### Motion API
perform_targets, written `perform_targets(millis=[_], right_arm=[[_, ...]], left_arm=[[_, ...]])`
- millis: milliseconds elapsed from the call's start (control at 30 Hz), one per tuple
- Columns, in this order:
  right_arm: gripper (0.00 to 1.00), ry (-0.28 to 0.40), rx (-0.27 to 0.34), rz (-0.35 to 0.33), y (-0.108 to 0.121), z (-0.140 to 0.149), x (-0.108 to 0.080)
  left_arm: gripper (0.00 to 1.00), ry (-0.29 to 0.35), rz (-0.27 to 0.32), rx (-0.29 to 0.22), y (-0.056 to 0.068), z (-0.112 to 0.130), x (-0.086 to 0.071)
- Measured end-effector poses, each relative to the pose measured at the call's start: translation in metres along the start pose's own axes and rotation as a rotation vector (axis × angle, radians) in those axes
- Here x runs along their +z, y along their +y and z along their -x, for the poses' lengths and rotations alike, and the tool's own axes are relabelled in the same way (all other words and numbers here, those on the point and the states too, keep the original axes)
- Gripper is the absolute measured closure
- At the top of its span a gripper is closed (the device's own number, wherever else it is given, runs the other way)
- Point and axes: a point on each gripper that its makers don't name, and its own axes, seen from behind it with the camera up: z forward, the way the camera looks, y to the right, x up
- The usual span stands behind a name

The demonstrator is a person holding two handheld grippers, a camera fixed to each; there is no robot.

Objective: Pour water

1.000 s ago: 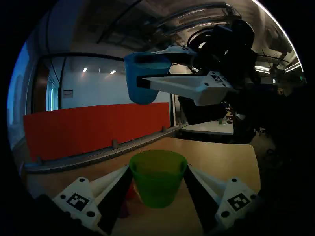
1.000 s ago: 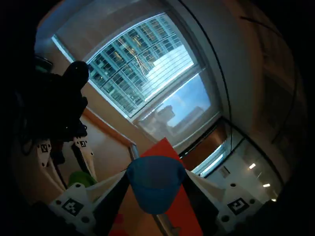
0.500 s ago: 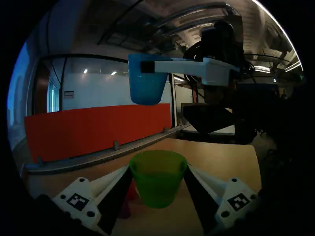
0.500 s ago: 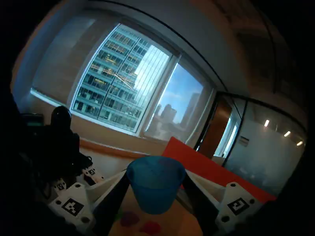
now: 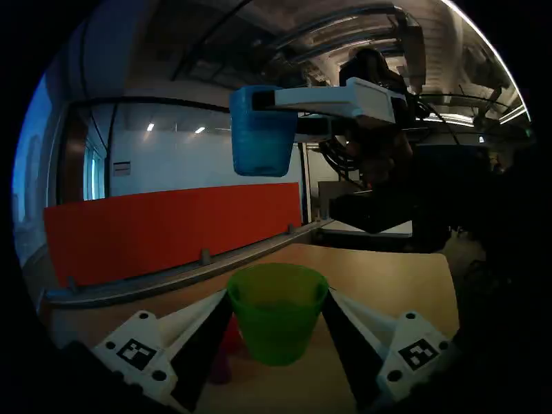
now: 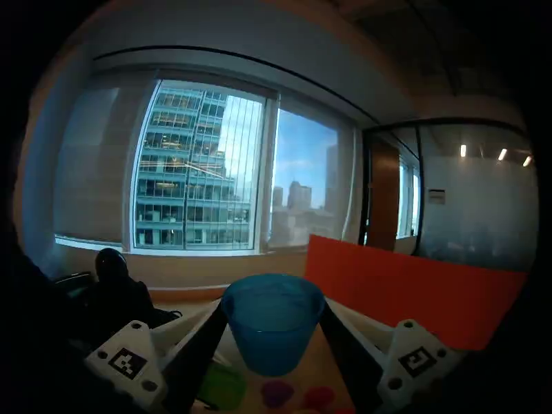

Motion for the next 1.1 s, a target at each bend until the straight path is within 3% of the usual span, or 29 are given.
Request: perform_targets(millis=[400, 1100], right_arm=[[0.09, -0.035, 0.013, 0.042, 0.02, 0.014, -0.016], [0.09, -0.059, 0.048, 0.138, 0.066, 0.037, -0.069]], left_arm=[[0.14, -0.003, -0.014, -0.004, -0.005, 0.002, -0.002], [0.14, -0.028, -0.063, -0.001, -0.026, 0.005, -0.012]])
